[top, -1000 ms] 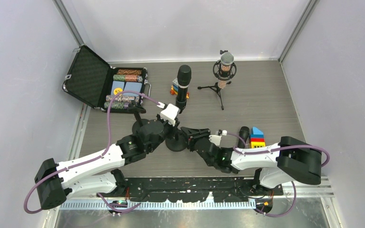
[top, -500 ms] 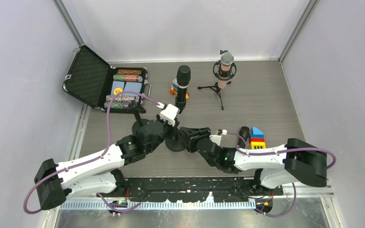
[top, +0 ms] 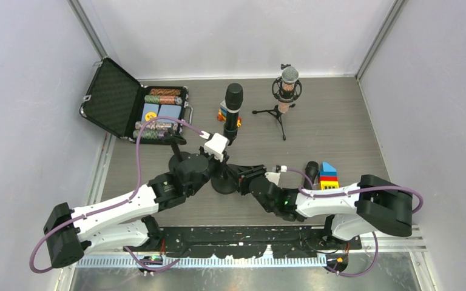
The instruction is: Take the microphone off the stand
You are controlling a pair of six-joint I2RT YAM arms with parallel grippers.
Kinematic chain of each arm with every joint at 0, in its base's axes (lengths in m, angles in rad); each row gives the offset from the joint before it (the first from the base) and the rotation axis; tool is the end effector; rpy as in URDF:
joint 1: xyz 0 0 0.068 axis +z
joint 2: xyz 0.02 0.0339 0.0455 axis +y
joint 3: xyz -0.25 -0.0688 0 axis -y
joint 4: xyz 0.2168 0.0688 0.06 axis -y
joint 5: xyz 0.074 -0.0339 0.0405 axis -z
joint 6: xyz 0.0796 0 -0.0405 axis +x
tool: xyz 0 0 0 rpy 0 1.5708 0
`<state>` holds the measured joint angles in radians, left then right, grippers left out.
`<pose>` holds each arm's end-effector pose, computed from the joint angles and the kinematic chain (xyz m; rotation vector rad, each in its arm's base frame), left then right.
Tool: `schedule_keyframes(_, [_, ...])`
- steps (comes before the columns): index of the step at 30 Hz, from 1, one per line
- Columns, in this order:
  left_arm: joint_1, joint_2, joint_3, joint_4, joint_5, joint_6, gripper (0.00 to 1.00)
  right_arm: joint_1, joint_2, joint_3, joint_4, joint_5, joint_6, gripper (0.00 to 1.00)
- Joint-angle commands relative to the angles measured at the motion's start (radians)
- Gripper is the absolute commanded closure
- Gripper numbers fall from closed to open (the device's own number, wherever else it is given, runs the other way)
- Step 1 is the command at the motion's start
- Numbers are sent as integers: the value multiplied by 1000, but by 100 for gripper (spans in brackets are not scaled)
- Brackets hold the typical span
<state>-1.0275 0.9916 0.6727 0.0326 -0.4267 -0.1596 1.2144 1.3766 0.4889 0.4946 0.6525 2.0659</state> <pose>0.1566 -0.1956 0.2704 0.5001 1.7843 -0.4368 0.1437 0.2473 0.1759 1.3415 1.7720 1.4952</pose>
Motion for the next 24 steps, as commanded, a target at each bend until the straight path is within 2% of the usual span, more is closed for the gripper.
schedule_keyframes(1, [-3,-16,6,24,-17,9,100,7,-56,17,-43,44,279,67])
schedule_keyframes(8, [-4,-8,11,21,-16,14,100,7,-40,15,-26,41,286,72])
schedule_keyframes(15, [-3,-12,13,19,-23,19,100,7,-80,29,-83,76,237,73])
schedule_keyframes(20, [-2,-4,16,21,-16,16,100,7,-108,28,-117,107,196,67])
schedule_keyframes(24, [-3,-1,12,26,-15,11,100,8,-107,24,-103,95,201,66])
